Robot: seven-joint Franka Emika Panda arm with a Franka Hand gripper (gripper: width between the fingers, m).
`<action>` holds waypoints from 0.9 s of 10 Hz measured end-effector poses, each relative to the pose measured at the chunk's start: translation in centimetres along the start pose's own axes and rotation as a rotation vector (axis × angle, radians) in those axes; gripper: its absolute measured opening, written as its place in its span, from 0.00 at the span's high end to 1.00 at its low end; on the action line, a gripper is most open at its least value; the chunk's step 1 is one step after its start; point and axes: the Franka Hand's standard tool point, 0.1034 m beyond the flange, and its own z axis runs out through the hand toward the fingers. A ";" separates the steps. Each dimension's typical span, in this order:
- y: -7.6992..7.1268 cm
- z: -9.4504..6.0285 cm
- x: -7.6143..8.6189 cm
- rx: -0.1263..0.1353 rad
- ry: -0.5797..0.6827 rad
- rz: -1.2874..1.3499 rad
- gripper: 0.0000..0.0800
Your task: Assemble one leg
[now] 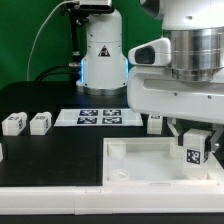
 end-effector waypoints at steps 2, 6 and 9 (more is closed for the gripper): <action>-0.1 0.1 -0.1 0.003 0.002 0.284 0.64; -0.1 0.1 0.0 0.011 0.001 0.610 0.64; -0.2 0.2 -0.1 0.010 0.001 0.542 0.40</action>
Offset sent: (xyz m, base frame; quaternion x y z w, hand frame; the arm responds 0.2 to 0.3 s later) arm 0.0000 -0.0023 -0.0085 -0.0153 0.0086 0.3022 0.9531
